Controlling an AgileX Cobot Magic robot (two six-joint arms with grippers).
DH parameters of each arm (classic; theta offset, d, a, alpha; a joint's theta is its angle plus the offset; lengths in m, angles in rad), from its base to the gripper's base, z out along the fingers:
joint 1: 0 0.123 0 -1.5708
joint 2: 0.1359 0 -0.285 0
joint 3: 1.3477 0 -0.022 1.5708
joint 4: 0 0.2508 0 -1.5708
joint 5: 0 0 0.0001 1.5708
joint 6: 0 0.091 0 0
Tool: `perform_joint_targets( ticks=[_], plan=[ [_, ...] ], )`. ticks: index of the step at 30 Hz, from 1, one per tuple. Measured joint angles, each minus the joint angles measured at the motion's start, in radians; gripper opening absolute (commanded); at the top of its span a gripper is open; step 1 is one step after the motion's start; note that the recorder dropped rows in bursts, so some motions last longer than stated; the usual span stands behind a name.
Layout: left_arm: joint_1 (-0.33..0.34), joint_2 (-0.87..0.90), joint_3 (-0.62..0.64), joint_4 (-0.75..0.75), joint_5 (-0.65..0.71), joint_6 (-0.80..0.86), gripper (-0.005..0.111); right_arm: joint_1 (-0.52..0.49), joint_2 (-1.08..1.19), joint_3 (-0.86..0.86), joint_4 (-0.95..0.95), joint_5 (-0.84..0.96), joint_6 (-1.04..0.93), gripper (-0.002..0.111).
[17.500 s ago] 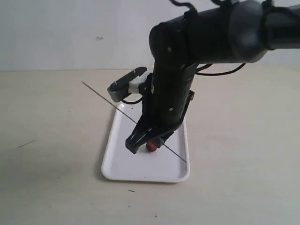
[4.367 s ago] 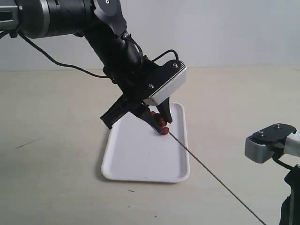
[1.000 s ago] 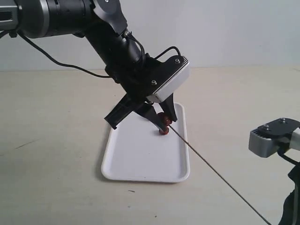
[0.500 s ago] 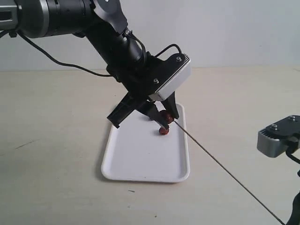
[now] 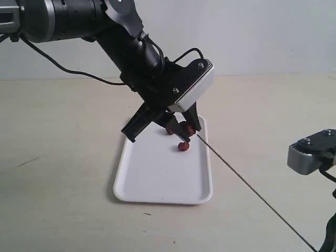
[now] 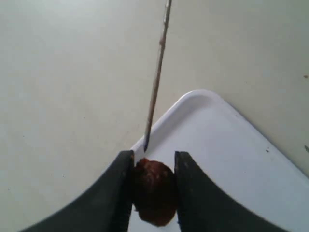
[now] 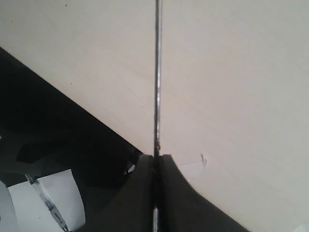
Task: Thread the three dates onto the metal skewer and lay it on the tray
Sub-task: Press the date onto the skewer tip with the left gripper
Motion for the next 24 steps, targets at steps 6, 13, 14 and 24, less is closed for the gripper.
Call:
perform_joint_targets(
  ticks=[6,13,14,24],
  plan=[
    [0.0,0.0,0.0,0.0,-0.002,0.0,0.03,0.0,0.0,0.004,0.048,0.0,-0.035,0.0],
    [0.0,0.0,0.0,0.0,-0.002,0.0,0.03,0.0,0.0,0.004,0.052,0.0,-0.044,0.0],
    [0.0,0.0,0.0,0.0,-0.002,0.0,0.03,0.0,0.0,0.004,0.052,0.0,-0.044,0.0],
    [0.0,0.0,0.0,0.0,-0.002,0.0,0.03,0.0,0.0,0.004,0.031,0.0,-0.026,0.0]
  ],
)
